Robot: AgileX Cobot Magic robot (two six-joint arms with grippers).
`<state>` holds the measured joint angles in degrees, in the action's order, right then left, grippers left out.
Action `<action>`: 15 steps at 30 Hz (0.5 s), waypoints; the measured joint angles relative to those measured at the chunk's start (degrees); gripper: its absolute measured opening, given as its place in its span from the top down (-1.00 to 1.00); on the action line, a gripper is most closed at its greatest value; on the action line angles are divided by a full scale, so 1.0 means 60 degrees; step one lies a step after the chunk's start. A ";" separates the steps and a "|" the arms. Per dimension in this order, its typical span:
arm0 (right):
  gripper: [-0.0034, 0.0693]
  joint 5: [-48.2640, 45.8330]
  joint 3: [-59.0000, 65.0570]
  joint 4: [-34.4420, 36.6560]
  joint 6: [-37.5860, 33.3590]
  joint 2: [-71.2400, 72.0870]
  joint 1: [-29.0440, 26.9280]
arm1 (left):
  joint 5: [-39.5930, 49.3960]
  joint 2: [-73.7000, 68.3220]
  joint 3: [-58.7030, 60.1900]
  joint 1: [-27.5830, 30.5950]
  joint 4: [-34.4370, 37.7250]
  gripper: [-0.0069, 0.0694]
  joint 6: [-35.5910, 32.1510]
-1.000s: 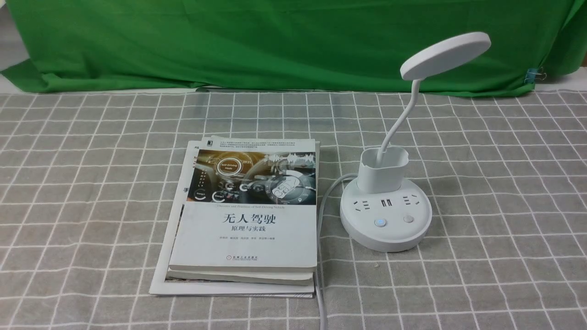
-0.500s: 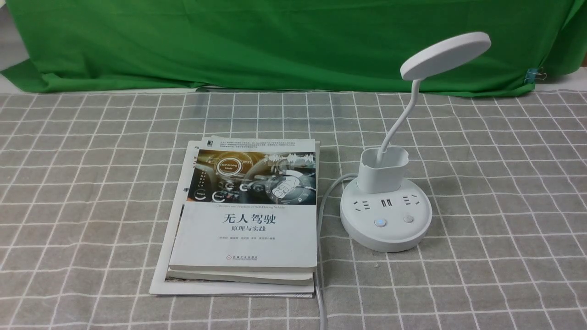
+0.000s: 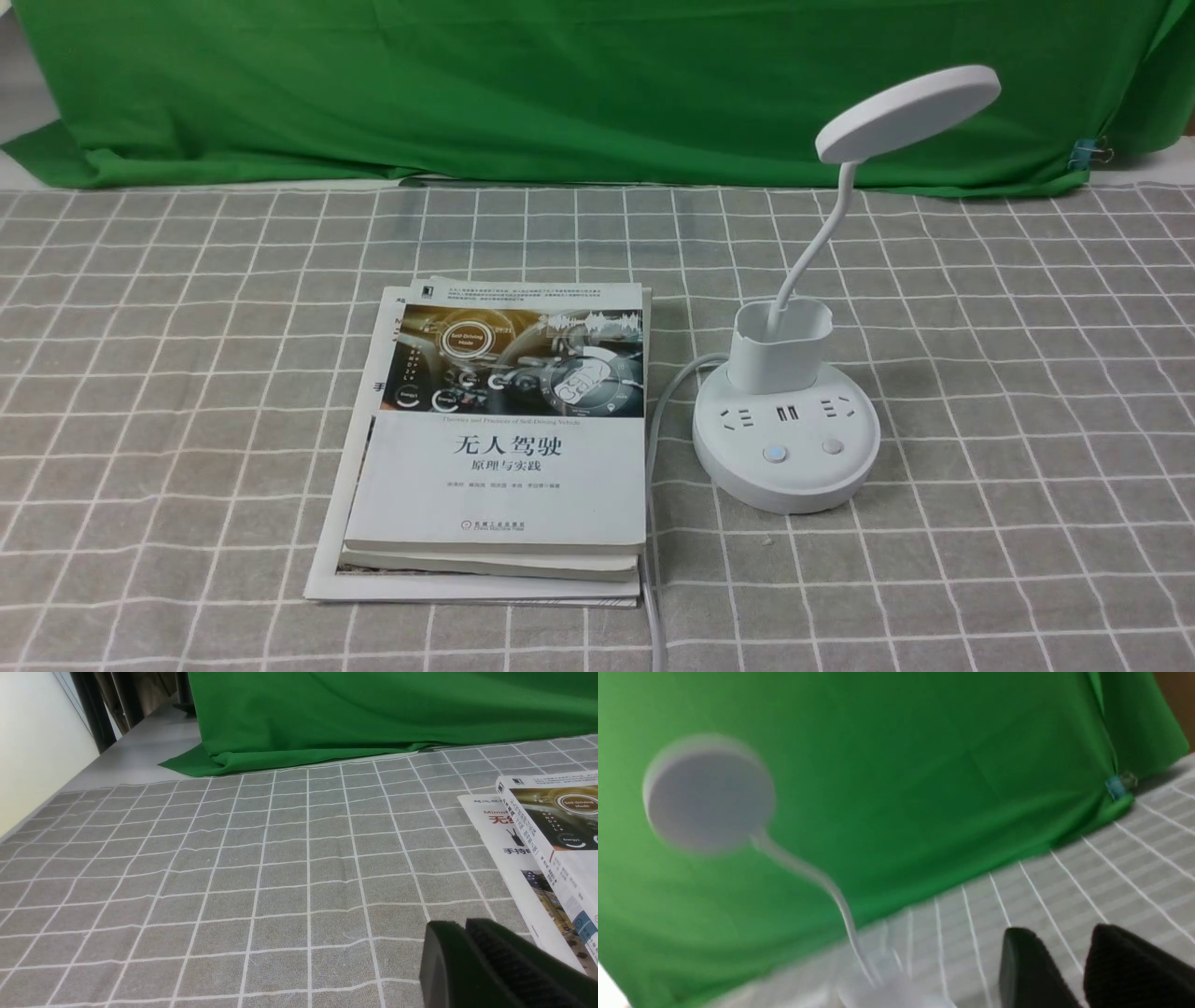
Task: Turn on the desk lamp on the grey coffee tablecloth with your hand.
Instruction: 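Press the button on the base of the white desk lamp with the right gripper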
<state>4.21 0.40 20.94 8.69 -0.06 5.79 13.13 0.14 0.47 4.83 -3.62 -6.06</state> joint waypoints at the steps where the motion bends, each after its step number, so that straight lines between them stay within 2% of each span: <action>1: 0.27 0.0232 0.0000 0.0000 0.0148 0.0000 0.0000 | 0.0000 0.0000 0.0000 0.0000 0.0000 0.77 0.0000; 4: 0.44 -0.0278 -0.0163 0.0000 0.0061 -0.0092 0.0031 | 0.0000 0.0000 0.0000 0.0000 0.0000 0.77 -0.0011; 7: 0.71 -0.1731 -0.1226 -0.0020 -0.0989 -0.0959 0.0220 | 0.0000 0.0000 0.0000 0.0000 0.0010 0.77 -0.0011; 9: 0.81 -0.3103 -0.2468 -0.0028 -0.1832 -0.2157 0.0386 | 0.0000 0.0000 0.0000 0.0000 0.0019 0.77 -0.0011; 15: 0.81 -0.6521 -0.5491 -0.0152 -0.3511 -0.6202 0.0498 | 0.0000 0.0000 0.0000 0.0000 0.0019 0.77 -0.0011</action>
<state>-34.91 -32.55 20.03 -12.37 -37.28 8.77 13.13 0.14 0.47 4.83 -3.50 -6.13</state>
